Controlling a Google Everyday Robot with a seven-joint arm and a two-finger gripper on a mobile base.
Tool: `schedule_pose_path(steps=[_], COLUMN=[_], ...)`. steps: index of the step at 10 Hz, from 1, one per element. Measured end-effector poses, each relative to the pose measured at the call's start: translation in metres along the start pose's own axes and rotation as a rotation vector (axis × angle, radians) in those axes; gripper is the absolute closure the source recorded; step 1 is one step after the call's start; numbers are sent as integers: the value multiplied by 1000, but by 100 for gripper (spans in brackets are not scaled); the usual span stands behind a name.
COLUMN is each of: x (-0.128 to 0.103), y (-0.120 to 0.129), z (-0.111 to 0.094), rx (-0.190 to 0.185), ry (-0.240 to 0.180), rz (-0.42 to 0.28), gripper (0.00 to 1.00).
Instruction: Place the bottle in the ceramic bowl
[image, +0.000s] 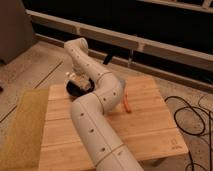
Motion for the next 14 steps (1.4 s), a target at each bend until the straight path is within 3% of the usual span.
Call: schedule_pose_path(steps=[2,3,7,8,14], x=[0,0,0,0,0], y=[0,0,0,0,0], z=[0,0,0,0,1], rx=[0,0,0,0,0], ry=[0,0,0,0,2], rz=[0,0,0,0,0], gripper=[74,69,26,21,20])
